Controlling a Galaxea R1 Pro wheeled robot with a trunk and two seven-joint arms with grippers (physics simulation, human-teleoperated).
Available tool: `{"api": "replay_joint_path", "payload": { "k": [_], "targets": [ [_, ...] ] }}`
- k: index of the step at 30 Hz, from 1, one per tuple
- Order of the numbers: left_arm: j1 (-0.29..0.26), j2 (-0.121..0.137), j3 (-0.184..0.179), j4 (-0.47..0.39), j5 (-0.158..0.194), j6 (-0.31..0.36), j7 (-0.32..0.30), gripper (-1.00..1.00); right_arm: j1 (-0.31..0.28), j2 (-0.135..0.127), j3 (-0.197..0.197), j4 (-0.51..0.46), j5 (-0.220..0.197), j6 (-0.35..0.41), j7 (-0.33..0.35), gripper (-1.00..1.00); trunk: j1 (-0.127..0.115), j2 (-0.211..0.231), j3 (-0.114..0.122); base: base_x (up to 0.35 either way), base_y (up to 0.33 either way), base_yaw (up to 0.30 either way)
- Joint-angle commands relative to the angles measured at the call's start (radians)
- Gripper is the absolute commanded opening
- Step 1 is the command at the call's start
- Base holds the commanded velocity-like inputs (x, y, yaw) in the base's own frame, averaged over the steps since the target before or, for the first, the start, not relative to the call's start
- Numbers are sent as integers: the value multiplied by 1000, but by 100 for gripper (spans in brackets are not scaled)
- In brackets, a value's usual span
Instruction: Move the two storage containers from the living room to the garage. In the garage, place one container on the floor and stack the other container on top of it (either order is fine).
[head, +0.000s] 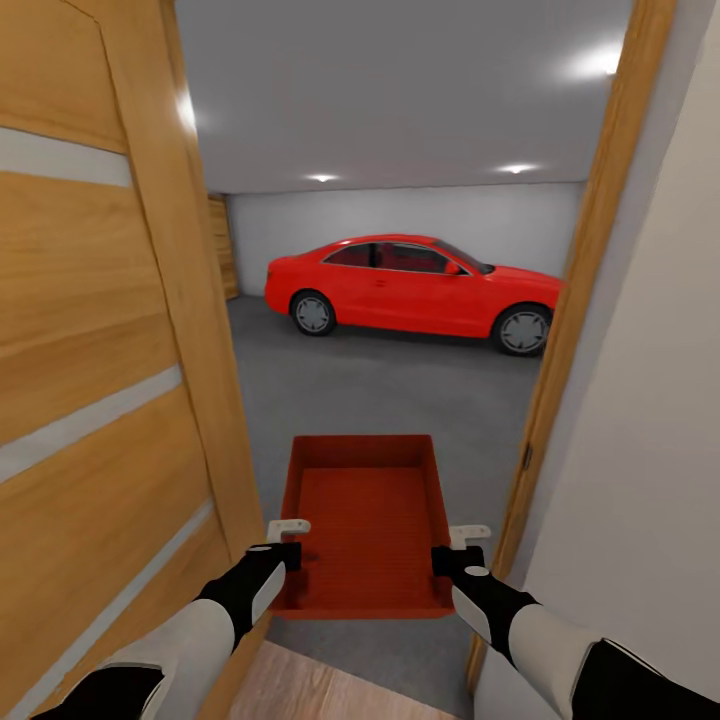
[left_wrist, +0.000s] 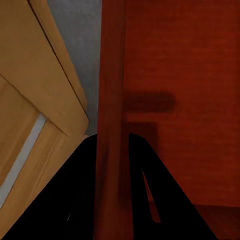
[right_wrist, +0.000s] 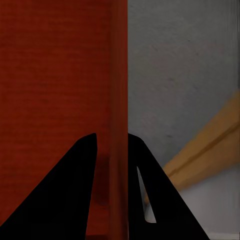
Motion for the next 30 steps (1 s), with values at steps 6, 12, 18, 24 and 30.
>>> {"api": "replay_joint_path", "payload": {
  "k": [6,12,18,24,30],
  "targets": [
    [0,38,-4,-4,-17,8,8,-100,-1,-10,-4,35,-12,-5,-6,-100,1,-2,-2,191,216,-33],
    [0,38,-4,-4,-17,8,8,-100,-1,-10,-4,35,-12,-5,-6,-100,1,-2,-2,191,215,-1],
    [0,38,-4,-4,-17,8,8,-100,-1,-10,-4,35,-12,-6,-6,-100,1,-2,-2,177,186,-18],
    [0,38,-4,-4,-18,7,9,-100,-1,-10,-4,35,-12,-5,-6,-100,1,-2,-2,57,48,-187],
    [0,38,-4,-4,-18,7,8,-100,-1,-9,-4,35,-11,-5,-6,-100,1,-2,-2,3,3,-239]
  ]
}}
